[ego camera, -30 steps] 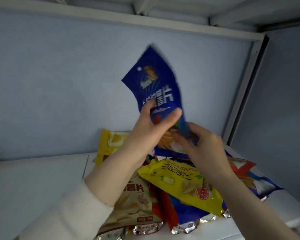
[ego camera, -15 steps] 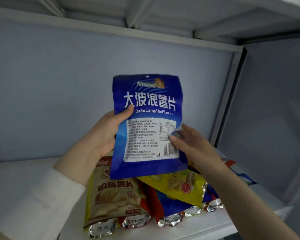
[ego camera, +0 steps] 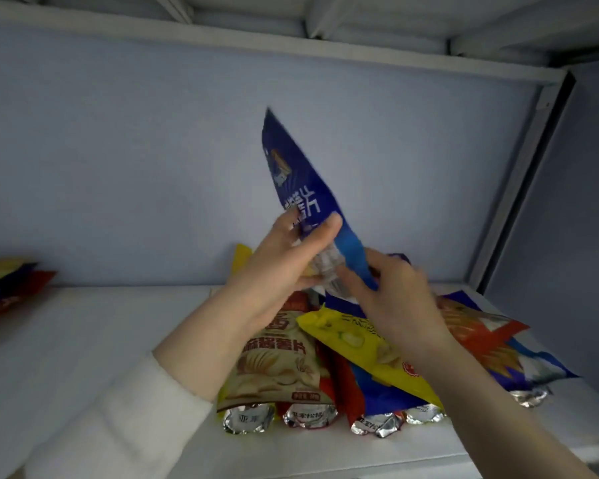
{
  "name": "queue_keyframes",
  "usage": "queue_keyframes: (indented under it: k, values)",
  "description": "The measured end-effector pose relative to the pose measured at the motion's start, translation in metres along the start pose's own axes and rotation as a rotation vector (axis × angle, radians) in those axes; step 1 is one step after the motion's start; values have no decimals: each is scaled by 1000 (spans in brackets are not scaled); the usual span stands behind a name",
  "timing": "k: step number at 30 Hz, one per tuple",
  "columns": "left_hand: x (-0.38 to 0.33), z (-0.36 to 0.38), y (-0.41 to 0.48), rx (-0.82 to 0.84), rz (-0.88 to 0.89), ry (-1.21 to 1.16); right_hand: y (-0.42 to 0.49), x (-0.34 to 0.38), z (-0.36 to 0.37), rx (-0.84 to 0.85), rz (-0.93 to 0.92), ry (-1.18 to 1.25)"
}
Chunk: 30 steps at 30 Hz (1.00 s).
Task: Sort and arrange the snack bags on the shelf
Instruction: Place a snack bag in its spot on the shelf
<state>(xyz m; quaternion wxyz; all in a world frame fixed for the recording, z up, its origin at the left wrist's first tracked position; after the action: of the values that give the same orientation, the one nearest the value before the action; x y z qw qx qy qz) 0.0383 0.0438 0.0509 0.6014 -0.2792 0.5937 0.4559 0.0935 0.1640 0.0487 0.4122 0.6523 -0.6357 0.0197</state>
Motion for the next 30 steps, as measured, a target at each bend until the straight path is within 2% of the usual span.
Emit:
queue_keyframes:
  k: [3, 5, 9, 12, 17, 22, 30]
  values:
    - [2, -30, 0, -126, -47, -46, -9, 35, 32, 248, -130, 24]
    - [4, -58, -5, -183, -48, -71, -11, 56, 42, 356, -187, 56]
    - [7, -122, -25, -320, -57, -120, -5, 88, 65, 581, -172, 89]
    - [5, -185, -39, -435, -116, -166, 5, 117, 91, 687, -151, 73]
    - [-6, -312, -68, -619, -143, -156, 22, 185, 159, 705, -254, -184]
    - [-30, -457, -102, -758, -88, 25, 36, 268, 247, 637, -238, -262]
    - [-62, -621, -105, -722, -234, 235, 61, 360, 369, 660, -301, -473]
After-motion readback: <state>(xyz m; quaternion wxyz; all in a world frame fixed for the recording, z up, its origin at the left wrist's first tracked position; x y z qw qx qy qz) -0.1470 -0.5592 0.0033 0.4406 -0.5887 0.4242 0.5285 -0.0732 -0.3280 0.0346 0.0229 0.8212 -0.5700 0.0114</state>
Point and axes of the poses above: each hand's wrist, its own y-axis towards the middle knuckle, its own z-axis out of the palm, x = y × z, the point moved 5 cm from there along y, towards the middle knuckle, and after that the axes turned 2 degrees about -y, right-handed, at the moved point
